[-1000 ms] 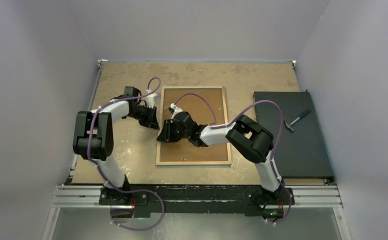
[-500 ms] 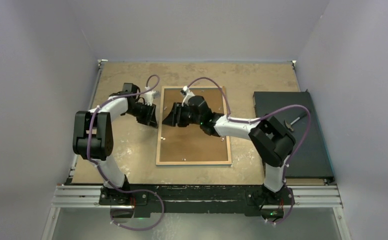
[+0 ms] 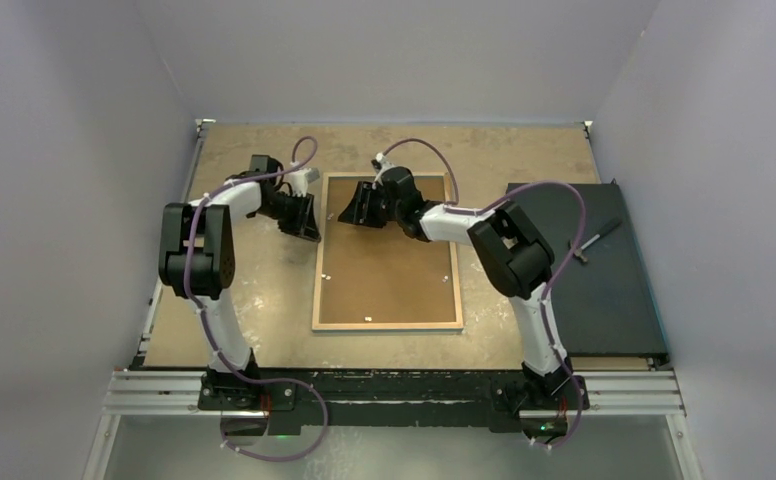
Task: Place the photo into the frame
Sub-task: Install the photo frame at the center of the board.
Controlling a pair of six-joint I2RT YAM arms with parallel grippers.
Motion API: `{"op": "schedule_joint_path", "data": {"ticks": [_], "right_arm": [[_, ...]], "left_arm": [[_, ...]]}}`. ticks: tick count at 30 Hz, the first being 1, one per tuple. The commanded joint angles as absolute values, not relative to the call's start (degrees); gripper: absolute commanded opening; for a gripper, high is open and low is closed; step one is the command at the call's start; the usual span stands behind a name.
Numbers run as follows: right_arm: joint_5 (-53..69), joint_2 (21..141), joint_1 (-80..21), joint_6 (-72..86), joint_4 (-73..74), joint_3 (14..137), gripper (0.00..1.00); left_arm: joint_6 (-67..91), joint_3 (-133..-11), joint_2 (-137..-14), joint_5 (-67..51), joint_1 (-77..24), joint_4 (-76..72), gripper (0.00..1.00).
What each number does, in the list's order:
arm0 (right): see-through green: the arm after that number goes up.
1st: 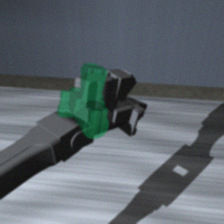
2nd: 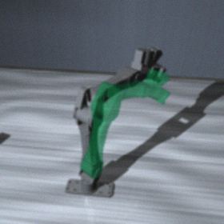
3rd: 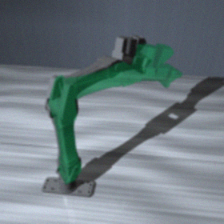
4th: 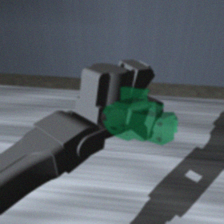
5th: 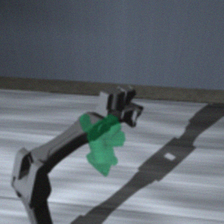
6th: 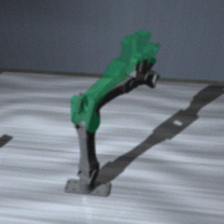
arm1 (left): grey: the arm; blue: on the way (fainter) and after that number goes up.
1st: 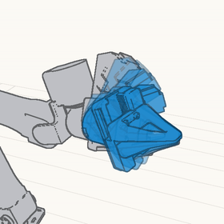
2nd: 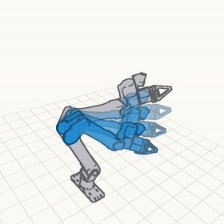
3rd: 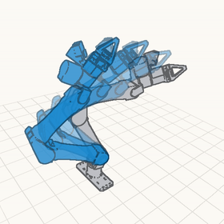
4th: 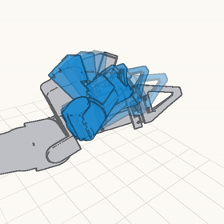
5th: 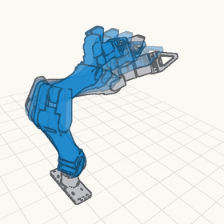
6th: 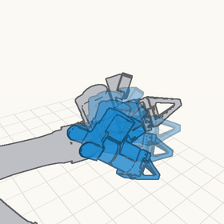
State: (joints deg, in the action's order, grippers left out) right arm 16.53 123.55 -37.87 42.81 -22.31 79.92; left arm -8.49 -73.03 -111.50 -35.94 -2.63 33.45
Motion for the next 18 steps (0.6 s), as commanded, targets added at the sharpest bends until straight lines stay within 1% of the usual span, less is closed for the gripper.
{"op": "schedule_joint_path", "data": {"ticks": [1, 7, 18], "right_arm": [[18.75, 125.17, -38.16, 42.27, -22.85, 85.46, 0.49], [18.67, 129.26, -38.23, 44.00, -23.82, 88.63, 0.47], [19.44, 132.34, -39.41, 45.85, -24.12, 90.83, 0.46]], "left_arm": [[-7.35, -74.50, -112.93, -37.54, -2.40, 31.14, 0.18], [-7.64, -73.64, -113.88, -37.72, -2.37, 30.74, 0.12], [-7.68, -71.15, -113.03, -36.85, -2.42, 29.58, 0.09]]}}
